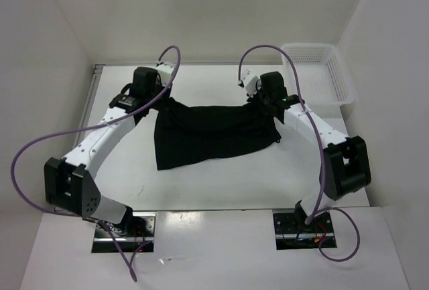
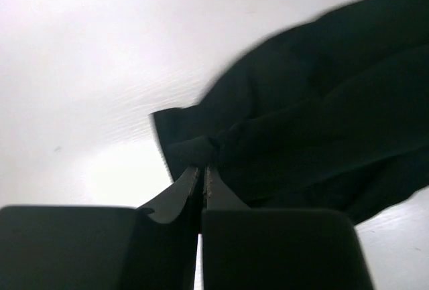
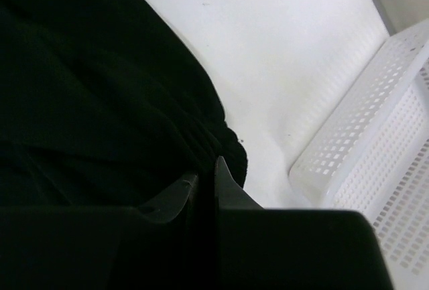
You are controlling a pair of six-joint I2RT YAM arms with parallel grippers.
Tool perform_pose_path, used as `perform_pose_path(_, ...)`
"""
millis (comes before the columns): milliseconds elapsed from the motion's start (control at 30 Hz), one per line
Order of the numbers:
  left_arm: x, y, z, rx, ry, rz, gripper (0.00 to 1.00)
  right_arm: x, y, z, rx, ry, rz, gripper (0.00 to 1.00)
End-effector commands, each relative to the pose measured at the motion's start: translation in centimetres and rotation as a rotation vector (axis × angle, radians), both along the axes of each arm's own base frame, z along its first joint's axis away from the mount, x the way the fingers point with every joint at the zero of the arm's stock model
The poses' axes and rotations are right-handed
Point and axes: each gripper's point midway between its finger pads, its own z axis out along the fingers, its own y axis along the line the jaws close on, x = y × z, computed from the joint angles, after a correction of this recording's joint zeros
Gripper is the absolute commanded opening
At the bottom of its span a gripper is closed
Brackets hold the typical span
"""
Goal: Fold and stack the shorts
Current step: Fold the shorts
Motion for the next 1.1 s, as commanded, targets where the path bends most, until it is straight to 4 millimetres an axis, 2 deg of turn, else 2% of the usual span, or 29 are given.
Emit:
perform_pose_path(0,-0.5,3.7,4.2,0.008,-0.161,0.121,0.00,-1.5,0.7,4.6,0.000,-0.125,0.088,0.00)
perform_pose_path(33,-1.4,3.9,3.7,0.015,-0.141,0.121,0.00,-2.6,0.8,3.4,-0.022,-0.098,0.143,0.00)
perform_pose_path(67,-2.2,4.2,3.0,0.023,-0.118,0.120,0.00,-3.5,0.7,3.8,-0.030,-0.109,0.169,0.00)
perform_pose_path(100,-4.2,4.4,1.3,0.031,-0.067,0.105,0.00,-4.1,0.6,3.5,-0.043,-0.108,0.195,0.00)
perform_pose_path(133,-5.2,4.2,0.4,0.025,-0.038,0.083,0.00,-5.5,0.3,1.6,-0.064,-0.067,0.230,0.00)
perform_pose_path(167,-6.5,4.3,-0.8,0.029,0.004,0.070,0.00,-6.3,0.0,1.6,-0.096,-0.078,0.270,0.00)
perform_pose_path(200,-7.6,4.3,-1.0,0.021,0.012,0.056,0.00,-7.1,-0.1,1.0,-0.111,-0.065,0.295,0.00)
perform_pose_path(233,-8.9,4.1,-2.9,0.018,0.063,0.033,0.00,-8.3,-0.4,-0.9,-0.127,-0.021,0.322,0.00)
perform_pose_path(333,-11.8,4.2,-5.5,0.016,0.152,0.001,0.00,-10.7,-0.6,-3.4,-0.196,0.032,0.407,0.00)
perform_pose_path(367,-13.5,4.1,-7.4,0.014,0.223,-0.021,0.00,-11.1,-0.4,-3.9,-0.208,0.040,0.430,0.00)
perform_pose_path(533,-17.0,3.5,-10.9,-0.004,0.348,-0.077,0.00,-13.7,1.5,-5.3,-0.250,0.057,0.555,0.00)
perform_pose_path(633,-16.8,4.2,-11.6,0.023,0.339,-0.050,0.00,-14.2,1.9,-5.2,-0.252,0.068,0.574,0.00)
perform_pose_path(700,-15.5,4.5,-11.5,0.040,0.299,-0.025,0.00,-13.0,2.2,-4.6,-0.233,0.044,0.517,0.00)
perform_pose_path(733,-14.2,4.5,-10.7,0.042,0.259,-0.012,0.00,-11.8,3.0,-3.8,-0.191,0.034,0.477,0.00)
perform_pose_path(767,-12.2,4.3,-9.4,0.036,0.186,0.003,0.00,-10.9,3.1,-3.3,-0.164,0.030,0.442,0.00)
perform_pose_path(800,-9.8,4.3,-7.9,0.049,0.130,0.035,0.00,-8.8,3.4,-1.0,-0.122,-0.016,0.391,0.00)
perform_pose_path(867,-5.2,4.4,-4.1,0.015,-0.006,0.078,0.00,-5.7,3.7,-0.3,-0.052,-0.030,0.263,0.00)
perform_pose_path(900,-2.9,4.8,-3.5,0.022,-0.031,0.110,0.00,-3.2,3.3,2.2,-0.019,-0.095,0.196,0.00)
perform_pose_path(933,0.7,5.6,1.6,0.001,-0.181,0.172,0.00,-1.5,2.6,3.1,0.009,-0.124,0.101,0.00)
perform_pose_path(967,3.0,6.0,2.2,0.007,-0.206,0.201,0.00,0.6,2.4,3.0,0.026,-0.140,0.045,0.00)
perform_pose_path(1000,4.7,6.5,4.2,0.003,-0.265,0.235,0.00,2.9,1.6,5.6,0.060,-0.203,-0.021,0.00)
perform_pose_path(1067,8.6,7.5,9.9,-0.018,-0.410,0.304,0.00,5.4,0.4,6.6,0.104,-0.250,-0.158,0.00)
